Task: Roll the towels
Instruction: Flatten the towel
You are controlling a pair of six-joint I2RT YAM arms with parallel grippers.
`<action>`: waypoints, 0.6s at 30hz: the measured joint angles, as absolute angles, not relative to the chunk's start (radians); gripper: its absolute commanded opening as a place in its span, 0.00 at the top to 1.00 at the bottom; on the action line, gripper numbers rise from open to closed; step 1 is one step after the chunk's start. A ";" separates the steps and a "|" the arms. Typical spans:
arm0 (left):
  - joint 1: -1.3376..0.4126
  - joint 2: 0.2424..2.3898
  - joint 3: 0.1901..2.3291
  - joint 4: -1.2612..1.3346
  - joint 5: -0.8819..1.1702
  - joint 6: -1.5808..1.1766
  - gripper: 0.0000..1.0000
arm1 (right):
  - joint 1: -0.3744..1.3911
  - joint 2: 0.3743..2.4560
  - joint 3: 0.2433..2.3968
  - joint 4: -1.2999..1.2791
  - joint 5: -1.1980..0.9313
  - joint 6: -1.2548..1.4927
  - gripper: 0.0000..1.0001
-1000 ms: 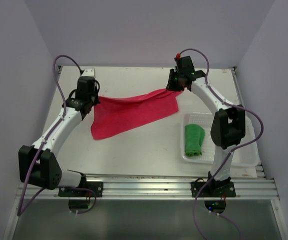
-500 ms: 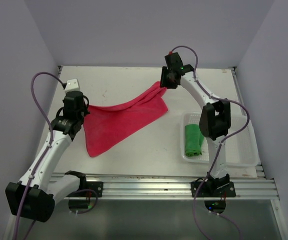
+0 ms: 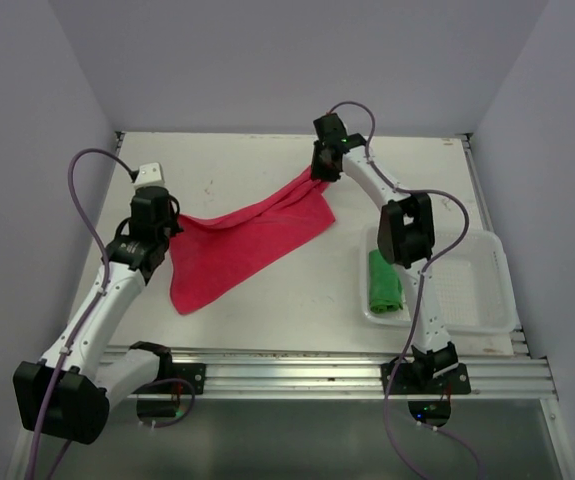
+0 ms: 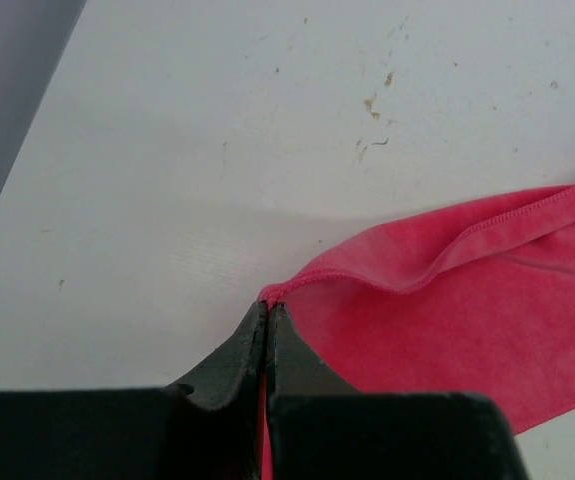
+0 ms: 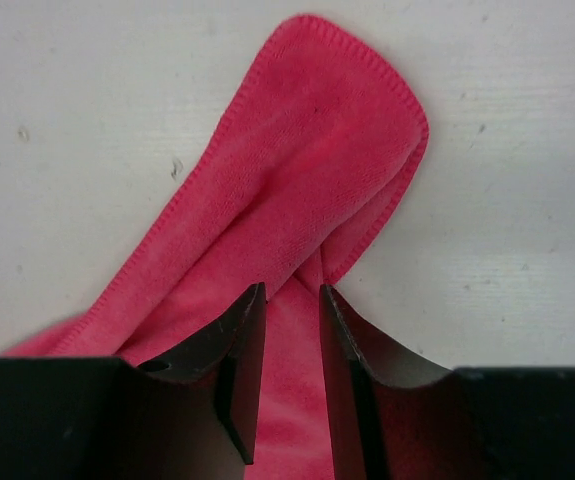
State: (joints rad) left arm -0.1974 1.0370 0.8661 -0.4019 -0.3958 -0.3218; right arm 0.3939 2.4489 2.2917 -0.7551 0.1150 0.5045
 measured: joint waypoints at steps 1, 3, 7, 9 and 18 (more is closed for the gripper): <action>-0.197 1.040 0.866 -0.396 -0.392 -0.322 1.00 | 0.401 2.449 2.275 -0.754 0.116 0.504 0.69; -0.197 1.050 0.865 -0.381 -0.381 -0.322 1.00 | 0.418 2.449 2.222 -0.749 0.119 0.502 0.69; -0.197 1.068 0.859 -0.359 -0.358 -0.322 1.00 | 0.449 2.436 2.117 -0.725 0.136 0.493 0.76; -0.197 1.068 0.852 -0.355 -0.349 -0.322 1.00 | 0.460 2.402 2.065 -0.711 0.139 0.486 0.85; -0.197 1.055 0.846 -0.337 -0.340 -0.322 1.00 | 0.544 2.194 1.710 -0.628 0.117 0.455 0.91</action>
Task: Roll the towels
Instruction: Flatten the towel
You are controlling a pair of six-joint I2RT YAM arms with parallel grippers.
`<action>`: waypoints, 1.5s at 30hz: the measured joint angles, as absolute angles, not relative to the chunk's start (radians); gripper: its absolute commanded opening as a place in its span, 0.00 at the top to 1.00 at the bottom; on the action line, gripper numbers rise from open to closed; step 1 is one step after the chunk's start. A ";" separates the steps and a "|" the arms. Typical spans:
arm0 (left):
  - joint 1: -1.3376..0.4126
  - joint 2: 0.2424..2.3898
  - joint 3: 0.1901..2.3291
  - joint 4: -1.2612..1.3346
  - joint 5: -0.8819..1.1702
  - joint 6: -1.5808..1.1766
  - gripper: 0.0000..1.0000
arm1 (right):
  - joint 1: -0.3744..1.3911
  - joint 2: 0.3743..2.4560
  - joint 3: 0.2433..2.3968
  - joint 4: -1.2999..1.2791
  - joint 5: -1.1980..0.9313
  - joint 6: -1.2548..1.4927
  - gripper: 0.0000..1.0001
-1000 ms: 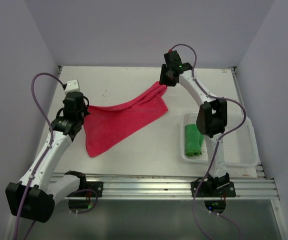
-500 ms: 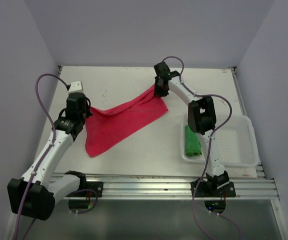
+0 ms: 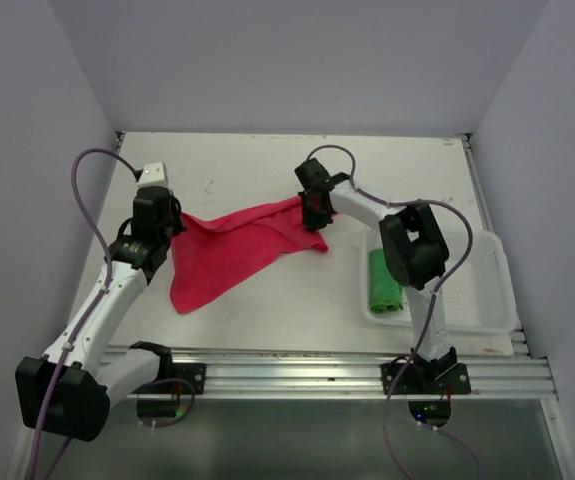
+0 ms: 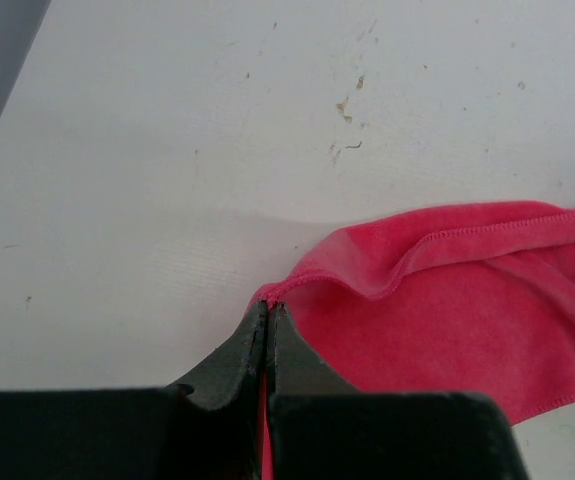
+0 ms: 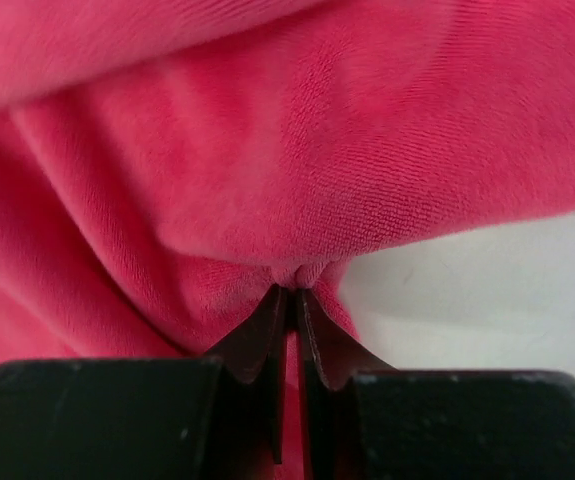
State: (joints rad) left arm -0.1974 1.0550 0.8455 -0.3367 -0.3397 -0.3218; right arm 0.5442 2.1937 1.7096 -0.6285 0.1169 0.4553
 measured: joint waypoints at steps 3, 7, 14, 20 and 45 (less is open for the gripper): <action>-0.197 1.052 0.845 -0.333 -0.340 -0.321 1.00 | 0.596 2.092 1.564 -0.617 0.050 0.449 0.81; -0.197 1.052 0.845 -0.328 -0.340 -0.320 1.00 | 0.629 1.979 1.478 -0.626 -0.030 0.437 0.68; -0.197 1.052 0.845 -0.322 -0.350 -0.312 1.00 | 0.483 1.905 1.580 -0.632 -0.041 0.418 0.67; -0.197 1.052 0.845 -0.325 -0.437 -0.303 1.00 | 0.407 1.907 1.647 -0.689 0.055 0.389 0.68; -0.170 1.015 0.836 -0.308 -0.710 -0.215 1.00 | 0.463 2.187 1.801 -0.714 0.113 0.338 0.62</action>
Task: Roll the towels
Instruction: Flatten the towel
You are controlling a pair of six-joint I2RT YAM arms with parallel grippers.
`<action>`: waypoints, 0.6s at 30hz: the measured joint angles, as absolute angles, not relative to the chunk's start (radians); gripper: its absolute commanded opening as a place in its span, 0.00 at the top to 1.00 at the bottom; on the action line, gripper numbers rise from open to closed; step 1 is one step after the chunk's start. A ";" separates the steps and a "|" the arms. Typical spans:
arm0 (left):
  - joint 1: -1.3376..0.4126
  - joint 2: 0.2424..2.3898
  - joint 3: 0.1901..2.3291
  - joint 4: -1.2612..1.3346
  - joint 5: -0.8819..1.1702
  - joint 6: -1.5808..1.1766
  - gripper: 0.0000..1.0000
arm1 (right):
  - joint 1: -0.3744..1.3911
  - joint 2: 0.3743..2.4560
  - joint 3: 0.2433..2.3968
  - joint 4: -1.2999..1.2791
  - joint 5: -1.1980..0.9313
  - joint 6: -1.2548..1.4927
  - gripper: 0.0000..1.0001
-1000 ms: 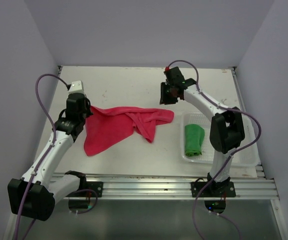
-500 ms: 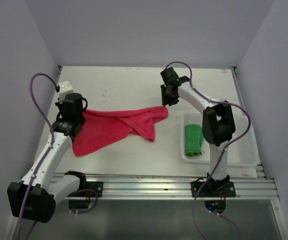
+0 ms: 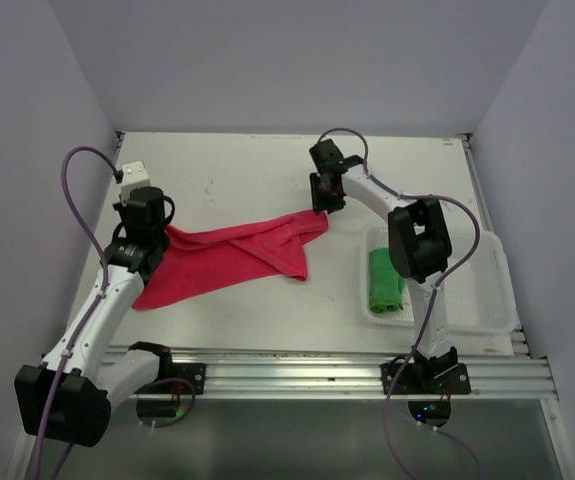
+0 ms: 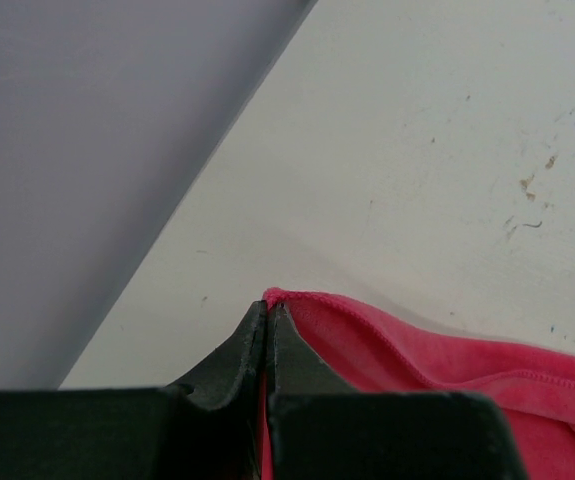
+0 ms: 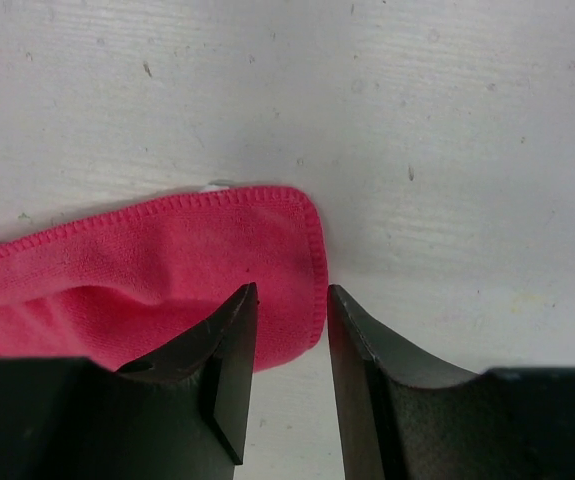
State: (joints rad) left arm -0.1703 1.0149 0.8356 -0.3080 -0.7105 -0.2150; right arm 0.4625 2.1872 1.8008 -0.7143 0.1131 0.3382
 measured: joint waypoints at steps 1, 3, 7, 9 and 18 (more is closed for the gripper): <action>-0.170 1.019 0.836 -0.307 -0.702 -0.215 1.00 | 0.463 2.199 1.810 -0.709 0.112 0.337 0.61; -0.170 1.028 0.835 -0.307 -0.682 -0.215 1.00 | 0.463 2.221 1.826 -0.697 0.110 0.334 0.61; -0.170 1.033 0.831 -0.301 -0.652 -0.213 1.00 | 0.463 2.249 1.827 -0.679 0.111 0.320 0.61; -0.170 1.034 0.829 -0.300 -0.643 -0.213 1.00 | 0.463 2.260 1.827 -0.672 0.113 0.312 0.61; -0.170 1.057 0.826 -0.294 -0.610 -0.205 1.00 | 0.463 2.278 1.831 -0.641 0.114 0.273 0.62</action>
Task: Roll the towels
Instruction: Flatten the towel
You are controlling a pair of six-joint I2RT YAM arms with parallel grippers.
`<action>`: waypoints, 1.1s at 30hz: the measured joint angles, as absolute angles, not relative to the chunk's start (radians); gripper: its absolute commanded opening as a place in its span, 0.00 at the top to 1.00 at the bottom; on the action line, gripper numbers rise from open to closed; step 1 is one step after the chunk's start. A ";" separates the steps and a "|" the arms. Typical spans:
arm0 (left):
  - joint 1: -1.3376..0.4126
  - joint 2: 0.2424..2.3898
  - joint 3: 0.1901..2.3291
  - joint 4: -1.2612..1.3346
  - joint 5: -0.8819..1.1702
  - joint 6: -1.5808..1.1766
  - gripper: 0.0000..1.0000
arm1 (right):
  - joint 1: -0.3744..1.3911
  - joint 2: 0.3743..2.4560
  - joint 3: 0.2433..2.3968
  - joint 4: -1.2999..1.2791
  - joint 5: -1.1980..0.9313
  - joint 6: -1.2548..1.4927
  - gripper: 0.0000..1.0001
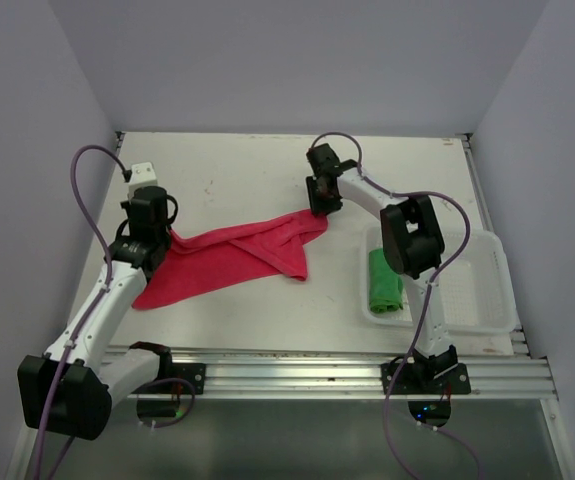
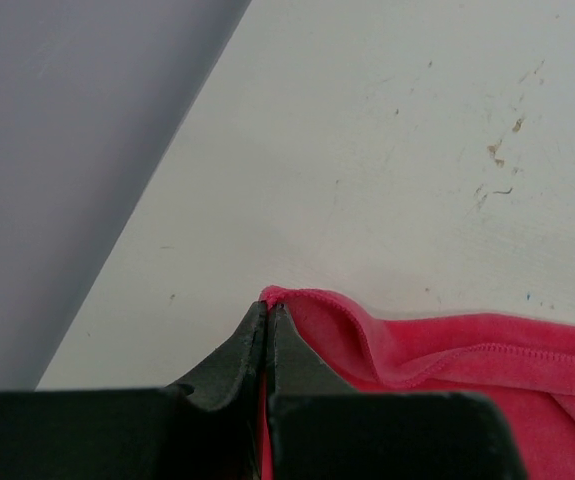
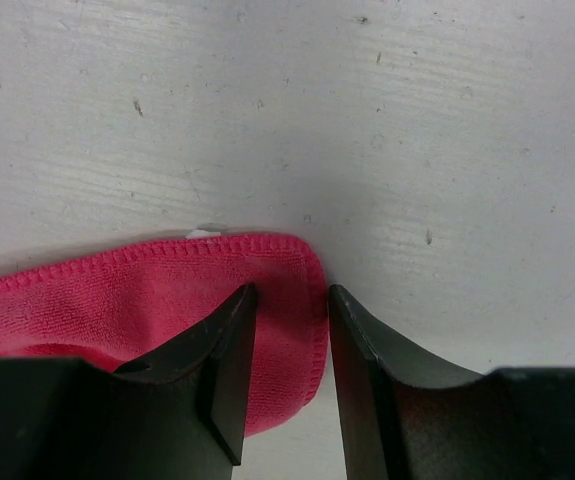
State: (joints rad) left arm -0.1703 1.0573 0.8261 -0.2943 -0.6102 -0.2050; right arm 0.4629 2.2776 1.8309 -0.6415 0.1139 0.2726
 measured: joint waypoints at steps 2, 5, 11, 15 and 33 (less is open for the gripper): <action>-0.170 1.060 0.826 -0.294 -0.606 -0.200 1.00 | 0.463 2.278 1.831 -0.638 0.115 0.266 0.66; -0.170 1.063 0.826 -0.293 -0.599 -0.198 1.00 | 0.464 2.281 1.831 -0.627 0.119 0.260 0.73; -0.170 1.071 0.826 -0.293 -0.585 -0.197 1.00 | 0.465 2.298 1.857 -0.618 0.122 0.251 0.83; -0.170 1.087 0.826 -0.292 -0.570 -0.191 1.00 | 0.465 2.303 1.870 -0.615 0.140 0.243 0.94; -0.150 1.057 0.999 -0.326 -0.611 -0.196 1.00 | 0.464 1.729 1.765 -0.573 0.220 0.177 1.00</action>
